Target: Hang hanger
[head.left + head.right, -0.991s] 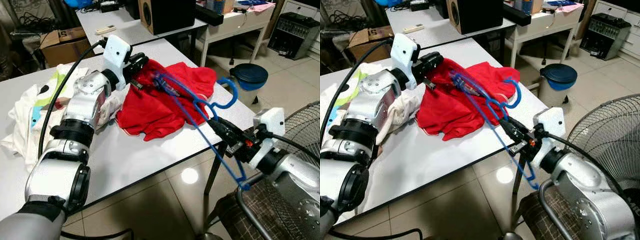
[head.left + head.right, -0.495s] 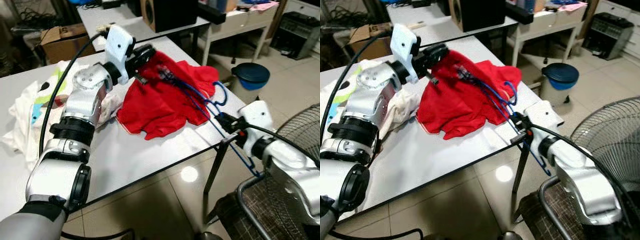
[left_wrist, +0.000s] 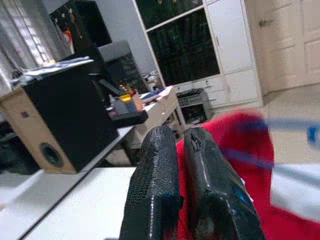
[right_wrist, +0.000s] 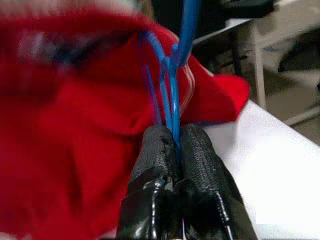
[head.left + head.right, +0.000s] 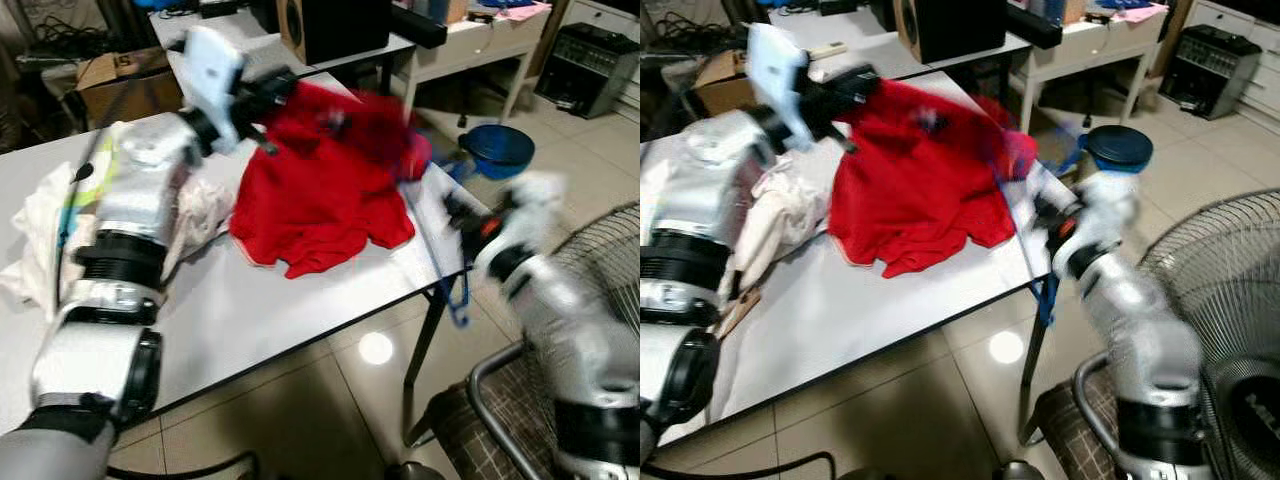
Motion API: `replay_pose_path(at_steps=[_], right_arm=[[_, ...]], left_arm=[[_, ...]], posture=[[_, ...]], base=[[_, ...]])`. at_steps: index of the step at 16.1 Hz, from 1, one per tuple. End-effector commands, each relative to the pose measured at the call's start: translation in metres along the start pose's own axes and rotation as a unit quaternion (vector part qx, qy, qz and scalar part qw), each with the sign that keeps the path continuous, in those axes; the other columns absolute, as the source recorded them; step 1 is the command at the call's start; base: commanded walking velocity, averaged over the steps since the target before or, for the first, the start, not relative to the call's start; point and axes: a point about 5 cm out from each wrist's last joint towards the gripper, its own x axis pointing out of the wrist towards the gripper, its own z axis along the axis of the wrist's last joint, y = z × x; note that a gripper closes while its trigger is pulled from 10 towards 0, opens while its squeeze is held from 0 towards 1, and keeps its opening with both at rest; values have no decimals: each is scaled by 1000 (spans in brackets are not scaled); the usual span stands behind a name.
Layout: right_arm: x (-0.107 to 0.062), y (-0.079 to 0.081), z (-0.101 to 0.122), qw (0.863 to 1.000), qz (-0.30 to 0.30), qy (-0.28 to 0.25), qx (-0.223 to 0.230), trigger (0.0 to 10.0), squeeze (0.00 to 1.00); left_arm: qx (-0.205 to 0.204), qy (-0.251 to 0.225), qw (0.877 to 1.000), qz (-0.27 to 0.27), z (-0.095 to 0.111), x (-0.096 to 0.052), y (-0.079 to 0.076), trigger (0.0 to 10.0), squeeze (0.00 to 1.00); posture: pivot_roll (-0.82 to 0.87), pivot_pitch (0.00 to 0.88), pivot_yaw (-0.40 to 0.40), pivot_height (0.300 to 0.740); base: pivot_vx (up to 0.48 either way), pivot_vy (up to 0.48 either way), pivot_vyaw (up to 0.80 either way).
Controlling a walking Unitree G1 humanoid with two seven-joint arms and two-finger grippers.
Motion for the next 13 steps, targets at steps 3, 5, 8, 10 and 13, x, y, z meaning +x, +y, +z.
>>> replay_pose_path(at_steps=[3,5,8,10,13], right_arm=[[1,-5,-3,985,3,2,173,10000,0],[6,13,-13,968,46,15,247,10000,0],[19,28,-18,931,67,14,358,10000,0],[30,34,-16,908,71,14,413,10000,0],[42,29,-11,887,54,0,458,10000,0]], left_arm=[[0,-24,998,-50,8,-11,-8,0,0],[-17,-14,996,-90,-5,-8,-34,0,0],[-20,10,988,-152,-27,-6,-78,0,0],[-19,25,984,-173,-39,-4,-100,0,0],[-30,26,982,-185,-45,-5,-111,0,0]], posture=[[-80,0,70,740],[-77,0,65,740],[-68,0,49,740],[-70,0,53,740],[-63,0,62,740]], base=[[0,0,0],[0,0,0],[0,0,0],[0,0,0],[0,0,0]])
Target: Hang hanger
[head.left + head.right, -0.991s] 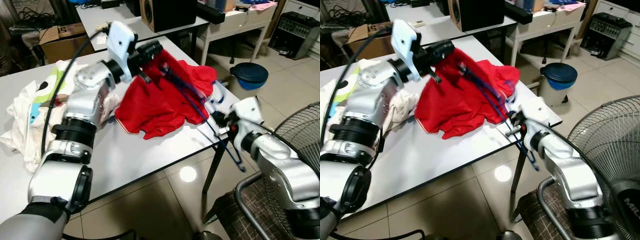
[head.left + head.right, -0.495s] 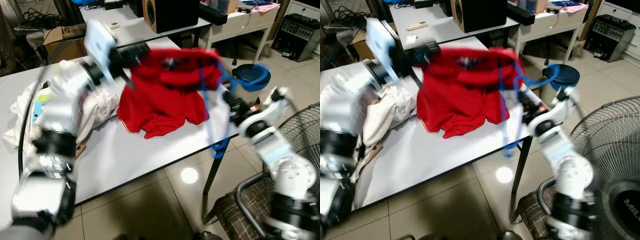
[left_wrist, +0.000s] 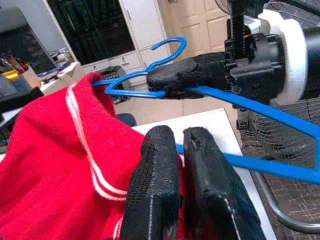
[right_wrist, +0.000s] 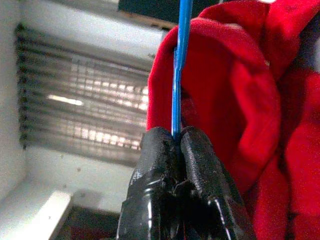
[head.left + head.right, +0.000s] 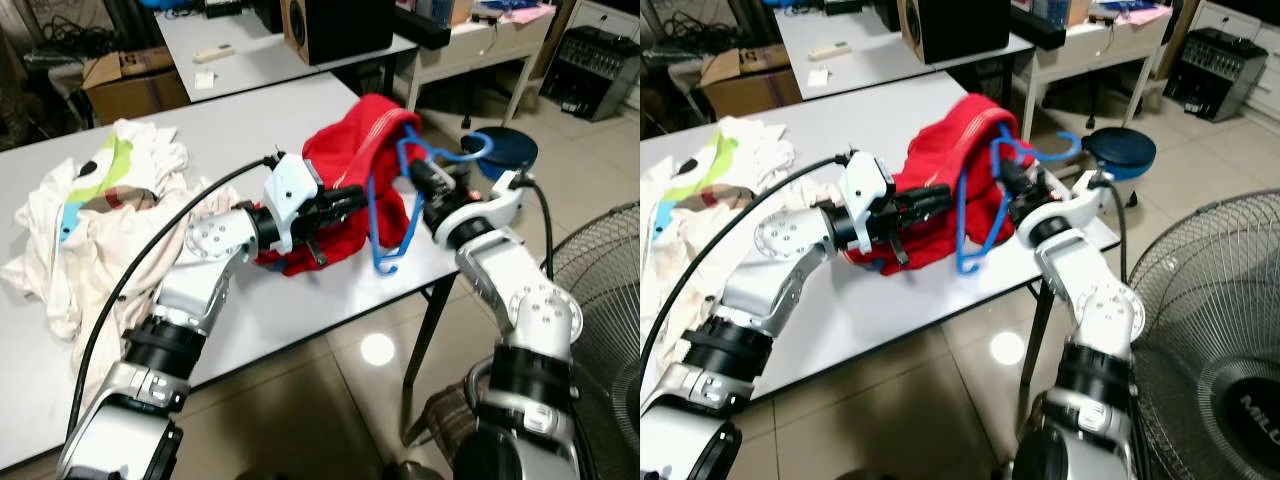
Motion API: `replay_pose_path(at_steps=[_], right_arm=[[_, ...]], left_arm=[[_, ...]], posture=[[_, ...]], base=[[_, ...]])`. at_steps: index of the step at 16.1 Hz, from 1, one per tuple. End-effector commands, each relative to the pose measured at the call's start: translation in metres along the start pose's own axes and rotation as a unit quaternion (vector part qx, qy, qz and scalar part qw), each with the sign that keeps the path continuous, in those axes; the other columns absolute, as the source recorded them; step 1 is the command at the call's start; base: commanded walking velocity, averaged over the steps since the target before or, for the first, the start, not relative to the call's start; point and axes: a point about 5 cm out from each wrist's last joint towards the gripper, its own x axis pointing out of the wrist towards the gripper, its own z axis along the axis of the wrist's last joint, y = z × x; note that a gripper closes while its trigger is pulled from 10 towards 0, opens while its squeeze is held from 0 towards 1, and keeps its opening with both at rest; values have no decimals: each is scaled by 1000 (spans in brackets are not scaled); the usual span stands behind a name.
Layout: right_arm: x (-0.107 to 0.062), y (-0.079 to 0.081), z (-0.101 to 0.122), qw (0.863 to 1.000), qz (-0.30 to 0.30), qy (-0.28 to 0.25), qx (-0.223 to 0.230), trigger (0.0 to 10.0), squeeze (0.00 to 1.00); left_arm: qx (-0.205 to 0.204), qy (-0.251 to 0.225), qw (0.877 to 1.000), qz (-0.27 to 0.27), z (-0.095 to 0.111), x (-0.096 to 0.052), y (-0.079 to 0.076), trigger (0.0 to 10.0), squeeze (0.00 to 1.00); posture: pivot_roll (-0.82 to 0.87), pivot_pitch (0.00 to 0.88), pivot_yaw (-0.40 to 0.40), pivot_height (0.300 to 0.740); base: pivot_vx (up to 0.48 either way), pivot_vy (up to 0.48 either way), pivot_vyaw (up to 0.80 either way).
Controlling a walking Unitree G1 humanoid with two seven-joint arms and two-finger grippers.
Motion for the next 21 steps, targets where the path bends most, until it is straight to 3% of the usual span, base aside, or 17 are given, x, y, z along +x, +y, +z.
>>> replay_pose_path(at_steps=[1,4,6,10,12,16,17,19,21], right_arm=[[6,1,5,999,1,-17,30,10000,0],[17,-4,13,997,-14,-39,69,10000,0],[29,-8,21,993,-28,-66,92,10000,0],[46,2,25,990,-18,-80,118,10000,0],[55,2,22,992,-31,-79,89,10000,0],[68,4,10,996,-42,-69,33,10000,0],[68,5,10,996,-43,-71,35,10000,0],[75,10,11,994,-39,-87,55,10000,0],[77,12,9,994,-39,-86,49,10000,0]], left_arm=[[11,4,1000,-7,1,-2,-2,0,0],[-2,16,1000,-10,-5,-9,-4,0,0],[-77,-5,996,-34,-4,-10,-8,0,0],[-97,19,994,-39,-17,-3,-14,0,0],[-131,-33,990,-39,3,6,-12,0,0],[-203,-138,967,-67,46,23,-14,0,0],[-209,-144,965,-71,49,23,-14,0,0],[-243,-151,951,-119,59,22,-29,0,0],[-233,-143,955,-116,59,22,-29,0,0]], posture=[[-38,0,57,740],[-34,0,67,740],[-32,0,81,740],[-29,0,85,740],[-27,0,83,740],[-23,0,80,740],[-23,0,79,740],[-14,0,71,740],[-14,0,71,740]], base=[[0,0,0],[0,0,0],[0,0,0],[0,0,0],[0,0,0],[0,0,0],[0,0,0],[0,0,0],[0,0,0]])
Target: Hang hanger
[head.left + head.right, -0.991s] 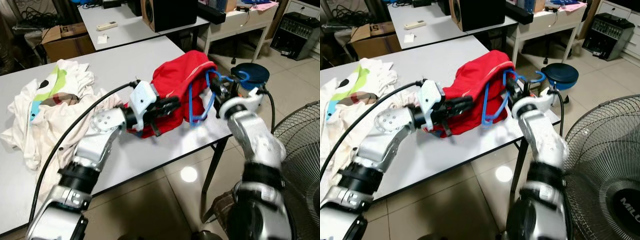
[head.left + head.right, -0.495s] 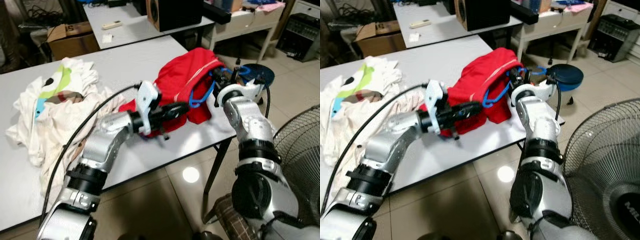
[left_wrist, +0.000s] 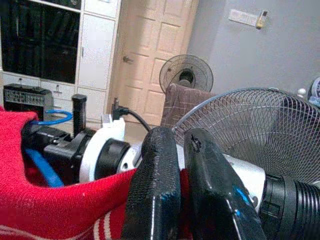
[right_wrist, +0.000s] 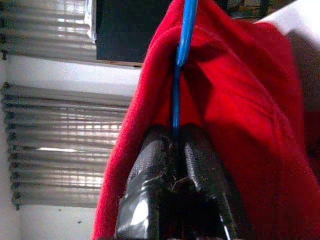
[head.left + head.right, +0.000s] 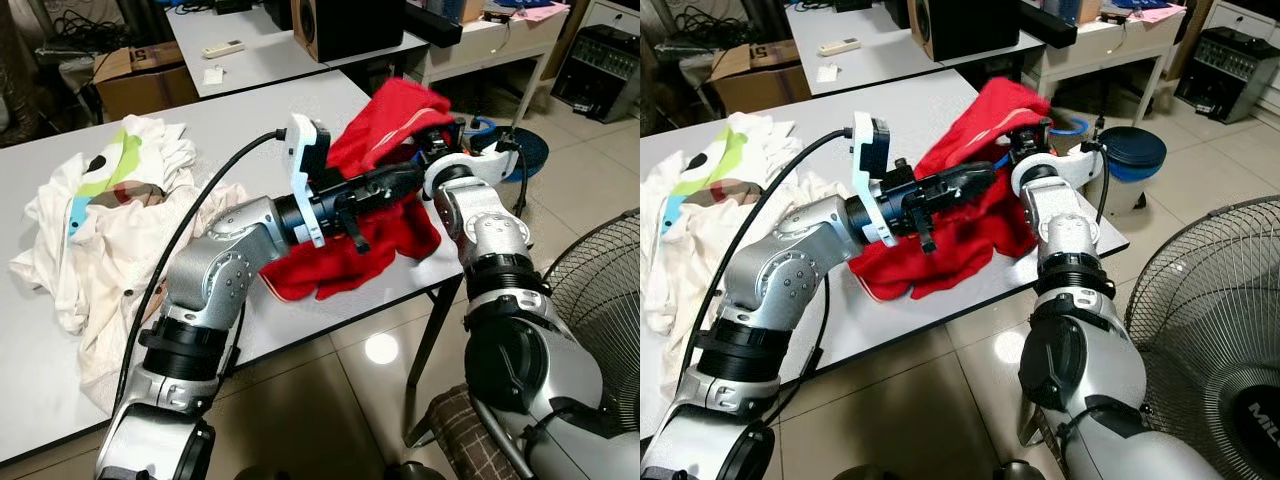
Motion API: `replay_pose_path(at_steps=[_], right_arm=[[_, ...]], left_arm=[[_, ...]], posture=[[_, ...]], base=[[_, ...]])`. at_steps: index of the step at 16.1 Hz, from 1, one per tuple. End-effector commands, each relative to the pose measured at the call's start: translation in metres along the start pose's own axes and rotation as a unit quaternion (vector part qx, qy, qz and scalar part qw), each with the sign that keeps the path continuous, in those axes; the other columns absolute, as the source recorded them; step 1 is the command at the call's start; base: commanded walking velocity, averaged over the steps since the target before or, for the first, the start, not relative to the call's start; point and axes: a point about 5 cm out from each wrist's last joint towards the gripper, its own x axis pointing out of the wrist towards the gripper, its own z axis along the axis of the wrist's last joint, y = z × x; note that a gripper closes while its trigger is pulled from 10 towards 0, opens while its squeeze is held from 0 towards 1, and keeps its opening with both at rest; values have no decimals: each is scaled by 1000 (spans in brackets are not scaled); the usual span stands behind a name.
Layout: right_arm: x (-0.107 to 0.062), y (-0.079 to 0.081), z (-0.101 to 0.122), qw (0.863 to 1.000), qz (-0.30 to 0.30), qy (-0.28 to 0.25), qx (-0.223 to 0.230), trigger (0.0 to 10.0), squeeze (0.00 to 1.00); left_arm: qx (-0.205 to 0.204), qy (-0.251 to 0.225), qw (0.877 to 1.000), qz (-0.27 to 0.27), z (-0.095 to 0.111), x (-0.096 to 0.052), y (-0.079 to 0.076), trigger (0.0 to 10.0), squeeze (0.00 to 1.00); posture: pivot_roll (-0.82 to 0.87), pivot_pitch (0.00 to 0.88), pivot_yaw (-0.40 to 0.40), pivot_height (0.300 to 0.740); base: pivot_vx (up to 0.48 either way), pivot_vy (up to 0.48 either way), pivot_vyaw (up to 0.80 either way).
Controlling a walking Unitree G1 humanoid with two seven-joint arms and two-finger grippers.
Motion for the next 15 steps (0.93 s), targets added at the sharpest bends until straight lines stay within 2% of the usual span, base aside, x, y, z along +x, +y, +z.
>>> replay_pose_path(at_steps=[1,2,3,5,7,9,10,13,15], right_arm=[[3,7,-5,1000,8,3,-7,10000,0],[3,7,-2,1000,8,0,0,10000,0],[3,6,4,1000,8,-5,4,10000,0],[1,1,13,1000,4,-10,-5,10000,0],[0,-2,16,1000,-1,-13,-11,10000,0],[0,-3,17,1000,-3,-14,-12,10000,0],[1,-3,14,1000,-4,-14,-8,10000,0],[4,2,3,1000,-5,-5,-4,10000,0],[5,1,-3,1000,-10,-1,-1,10000,0]], left_arm=[[32,22,999,-16,2,0,-4,0,0],[73,78,994,-3,-4,-14,4,0,0],[89,111,990,15,-5,-29,13,0,0],[106,132,984,62,3,-54,29,0,0],[121,123,982,79,13,-61,34,0,0],[127,105,983,78,20,-58,34,0,0],[118,89,988,49,21,-49,26,0,0],[97,96,990,-32,1,-23,1,0,0],[94,98,989,-58,-8,-8,-10,0,0]], posture=[[-11,0,67,740],[-11,0,67,740],[-12,0,67,740],[-12,0,66,740],[-10,0,64,740],[-7,0,61,740],[-7,0,62,740],[-6,0,63,740],[-5,0,62,740]], base=[[0,0,0],[0,0,0],[0,0,0],[0,0,0],[0,0,0],[0,0,0],[0,0,0],[0,0,0],[0,0,0]])
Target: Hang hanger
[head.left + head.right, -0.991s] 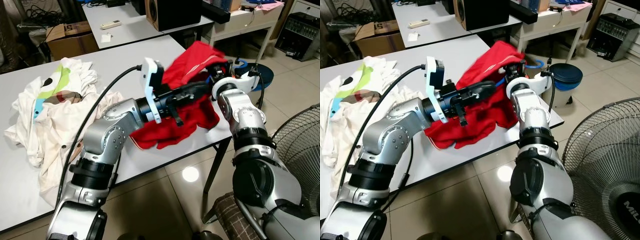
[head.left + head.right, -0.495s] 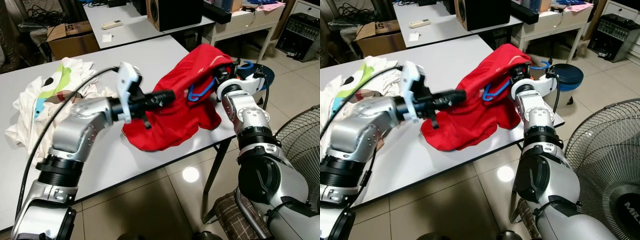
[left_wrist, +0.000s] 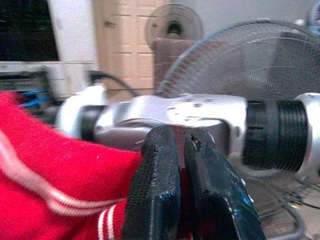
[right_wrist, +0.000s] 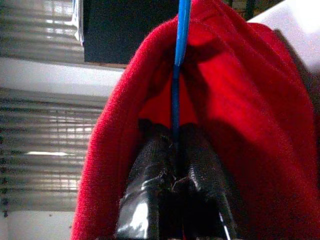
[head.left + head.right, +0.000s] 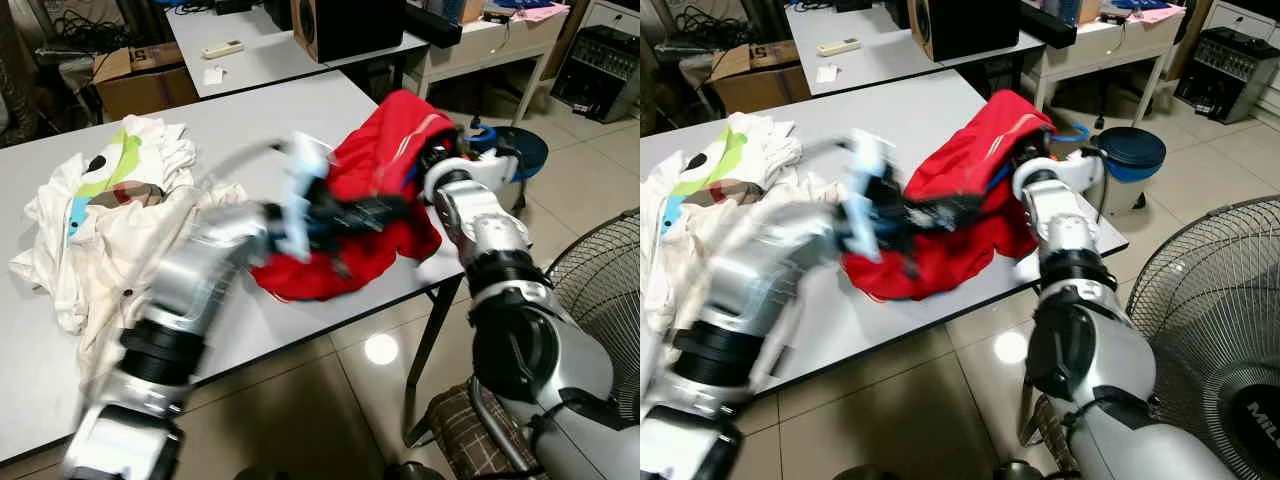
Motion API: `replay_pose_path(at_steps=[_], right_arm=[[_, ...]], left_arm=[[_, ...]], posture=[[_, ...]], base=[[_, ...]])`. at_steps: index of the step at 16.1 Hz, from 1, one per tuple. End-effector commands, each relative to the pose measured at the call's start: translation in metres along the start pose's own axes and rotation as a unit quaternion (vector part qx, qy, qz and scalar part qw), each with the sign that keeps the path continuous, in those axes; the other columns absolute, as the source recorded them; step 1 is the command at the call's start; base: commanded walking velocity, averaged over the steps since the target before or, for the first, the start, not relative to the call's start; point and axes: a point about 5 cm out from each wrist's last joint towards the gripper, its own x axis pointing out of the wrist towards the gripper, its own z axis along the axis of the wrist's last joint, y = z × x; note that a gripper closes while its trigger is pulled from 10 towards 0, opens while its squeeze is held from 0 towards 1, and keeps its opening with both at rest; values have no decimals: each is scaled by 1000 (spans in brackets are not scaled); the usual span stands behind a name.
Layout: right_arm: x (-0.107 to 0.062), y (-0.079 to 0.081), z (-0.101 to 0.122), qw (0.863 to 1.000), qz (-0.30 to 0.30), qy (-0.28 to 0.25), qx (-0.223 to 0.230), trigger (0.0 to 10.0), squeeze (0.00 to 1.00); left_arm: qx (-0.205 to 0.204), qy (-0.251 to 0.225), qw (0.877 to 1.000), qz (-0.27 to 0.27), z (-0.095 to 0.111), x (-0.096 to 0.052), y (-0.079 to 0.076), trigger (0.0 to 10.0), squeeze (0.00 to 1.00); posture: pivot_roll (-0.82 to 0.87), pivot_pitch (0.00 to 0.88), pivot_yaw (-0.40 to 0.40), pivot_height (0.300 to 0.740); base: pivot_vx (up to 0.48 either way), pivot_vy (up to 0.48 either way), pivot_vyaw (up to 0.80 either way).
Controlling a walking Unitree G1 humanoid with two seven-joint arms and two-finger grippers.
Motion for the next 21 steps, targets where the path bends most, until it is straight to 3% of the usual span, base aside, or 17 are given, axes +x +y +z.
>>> replay_pose_path(at_steps=[1,5,6,7,10,13,16,17,18,21], right_arm=[[2,3,-9,1000,-2,6,-4,10000,0],[2,5,-33,999,-1,38,5,10000,0],[3,11,-35,998,11,43,37,10000,0],[3,18,-32,997,24,45,62,10000,0],[4,27,-22,996,43,45,67,10000,0],[3,30,-13,996,51,46,61,10000,0],[2,34,-7,994,63,57,62,10000,0],[2,35,-8,994,64,61,57,10000,0],[2,36,-7,995,60,62,43,10000,0],[0,36,1,996,55,59,34,10000,0]], left_arm=[[20,-9,1000,-17,7,15,-6,0,0],[48,-35,998,7,20,35,-1,0,0],[113,62,992,-6,0,28,-1,0,0],[150,160,975,-8,-25,15,2,0,0],[180,248,951,28,-49,-4,10,0,0],[213,274,936,56,-50,-16,18,0,0],[212,252,943,50,-52,-12,14,0,0],[192,217,956,53,-51,0,9,10000,12],[172,194,965,41,-49,7,2,10000,1000],[172,187,967,18,-47,4,-4,10000,1000]], posture=[[-3,0,60,740],[-6,0,61,740],[-7,0,61,740],[-8,0,60,740],[-13,0,53,740],[-10,0,44,740],[-7,0,37,740],[-7,0,37,740],[-7,0,37,740],[-13,0,35,740]], base=[[0,0,0],[0,0,0],[0,0,0],[0,0,0],[0,0,0],[0,0,0],[0,0,0],[0,0,0],[0,0,0],[0,0,0]])
